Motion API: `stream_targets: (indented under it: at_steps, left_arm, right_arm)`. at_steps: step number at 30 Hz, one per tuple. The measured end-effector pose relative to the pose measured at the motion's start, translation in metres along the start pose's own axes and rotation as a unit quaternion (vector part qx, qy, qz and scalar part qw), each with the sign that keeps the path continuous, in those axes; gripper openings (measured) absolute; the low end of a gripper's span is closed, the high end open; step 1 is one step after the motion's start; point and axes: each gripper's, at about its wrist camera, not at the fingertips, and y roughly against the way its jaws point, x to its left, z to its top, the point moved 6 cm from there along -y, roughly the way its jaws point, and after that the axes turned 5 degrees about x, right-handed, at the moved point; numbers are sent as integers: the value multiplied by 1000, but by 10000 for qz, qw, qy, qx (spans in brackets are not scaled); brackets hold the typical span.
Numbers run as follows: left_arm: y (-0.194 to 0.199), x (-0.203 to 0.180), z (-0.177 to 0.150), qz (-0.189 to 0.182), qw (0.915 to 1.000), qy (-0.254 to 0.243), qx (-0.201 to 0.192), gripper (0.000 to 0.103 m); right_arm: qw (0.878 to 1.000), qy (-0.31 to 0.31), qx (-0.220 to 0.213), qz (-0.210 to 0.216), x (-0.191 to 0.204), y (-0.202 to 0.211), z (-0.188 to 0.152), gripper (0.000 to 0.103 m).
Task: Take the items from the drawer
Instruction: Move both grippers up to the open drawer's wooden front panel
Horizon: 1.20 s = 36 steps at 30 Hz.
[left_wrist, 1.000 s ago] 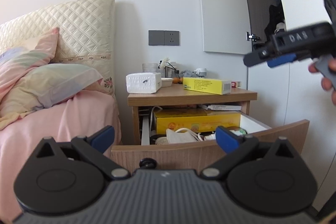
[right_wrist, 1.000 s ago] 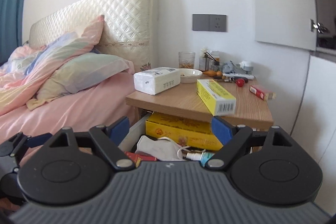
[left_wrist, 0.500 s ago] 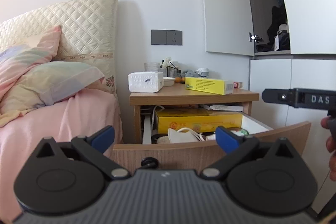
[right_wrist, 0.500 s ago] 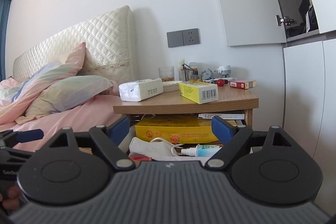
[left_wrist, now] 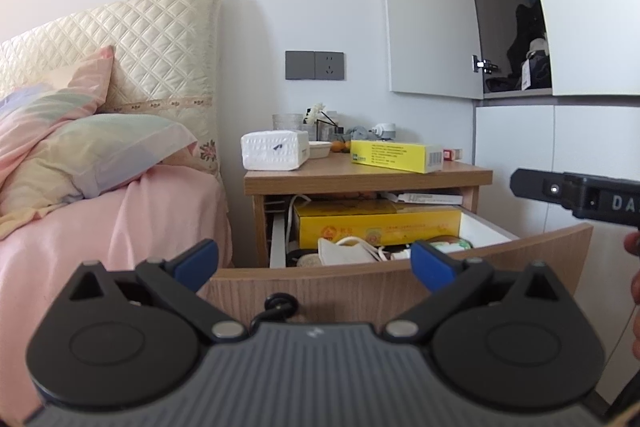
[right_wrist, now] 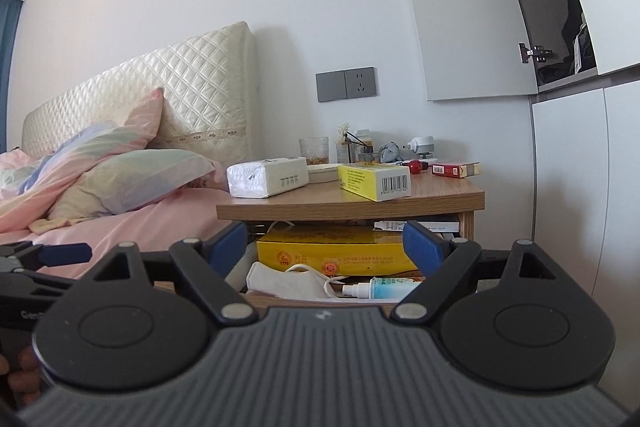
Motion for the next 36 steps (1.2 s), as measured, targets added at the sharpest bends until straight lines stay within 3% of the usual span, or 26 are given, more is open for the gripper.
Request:
stream_targets:
  at_steps: [16, 22, 36]
  left_arm:
    - [2, -1, -2, 134, 9999, 21, -20, 103]
    - [-3, 5, -5, 345, 9994, -38, 2, 103]
    - [-19, 3, -22, 335, 9990, -214, 221, 99]
  right_arm:
    - [9990, 279, -221, -262, -1, 20, -14, 87]
    - [9983, 36, -342, -468, -15, 21, -23, 87]
    - [9986, -31, -282, -449, -17, 11, -51, 86]
